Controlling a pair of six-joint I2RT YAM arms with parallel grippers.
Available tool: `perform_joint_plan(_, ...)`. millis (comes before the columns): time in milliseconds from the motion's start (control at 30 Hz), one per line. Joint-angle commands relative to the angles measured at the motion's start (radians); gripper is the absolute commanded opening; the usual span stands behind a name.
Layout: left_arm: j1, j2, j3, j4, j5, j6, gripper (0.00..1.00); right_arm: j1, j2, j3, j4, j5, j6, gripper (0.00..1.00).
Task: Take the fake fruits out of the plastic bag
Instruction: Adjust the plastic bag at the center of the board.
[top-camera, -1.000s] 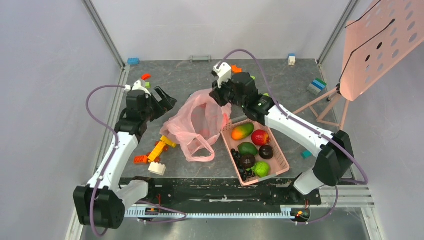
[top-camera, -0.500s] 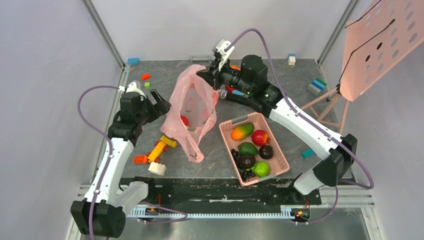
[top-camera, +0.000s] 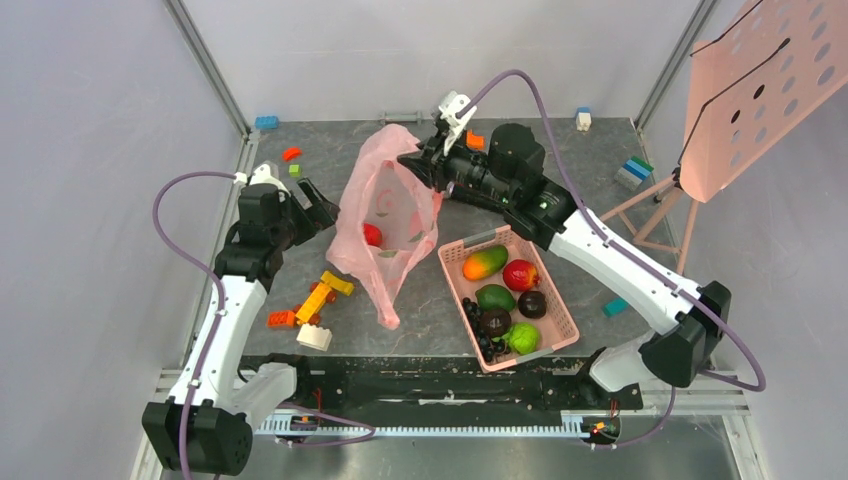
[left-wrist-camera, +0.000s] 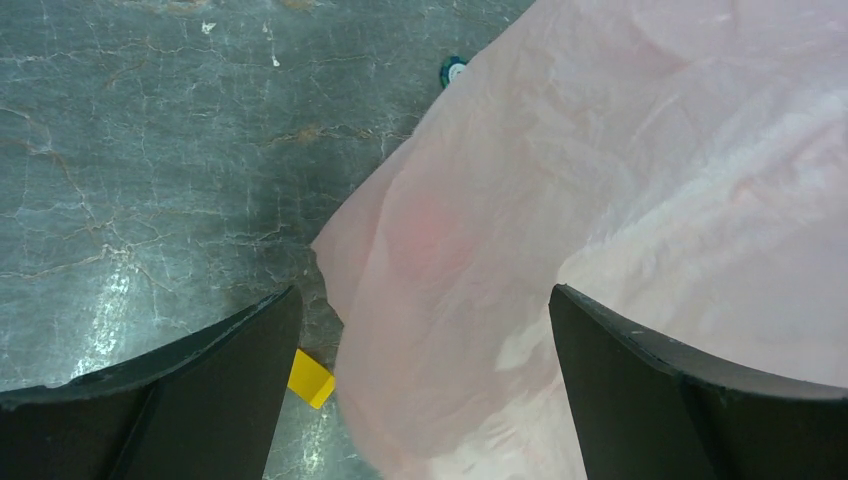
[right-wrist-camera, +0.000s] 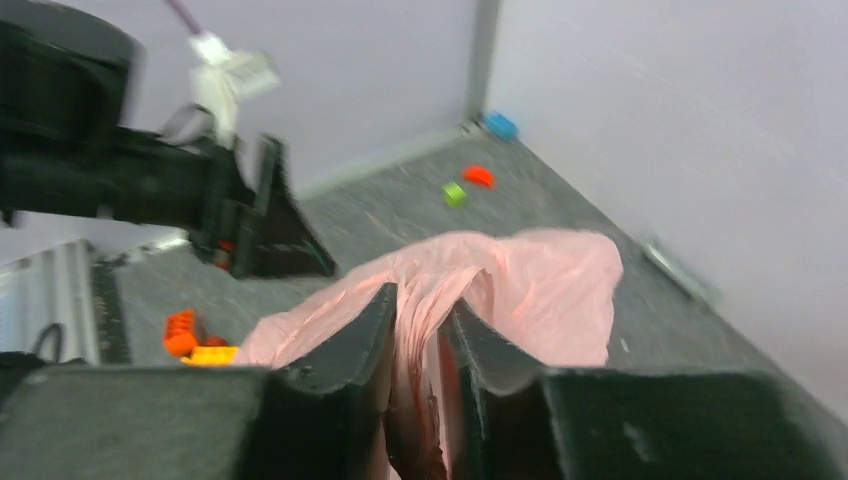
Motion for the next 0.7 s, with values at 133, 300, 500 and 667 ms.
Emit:
perform_joint_plan(133,0.005,-0.031,-0.040,0.046,-0.027,-0.021,1.00,-0.002,-0.039,-0.127,-0.235,0.602,-0.060,0.75)
perform_joint_plan(300,0.007,-0.022,-0.078,0.090,-0.020,-0.059,1.00,-0.001,-0.148,-0.231,-0.213,0.670,-0.070,0.94)
perform_joint_plan(500,0.007,-0.005,-0.104,0.124,-0.008,-0.078,1.00,-0.001,-0.277,-0.284,-0.260,0.729,-0.076,0.98)
perform_joint_plan(667,0.006,-0.003,-0.132,0.152,-0.015,-0.100,1.00,-0.002,-0.369,-0.300,-0.291,0.700,-0.077,0.98)
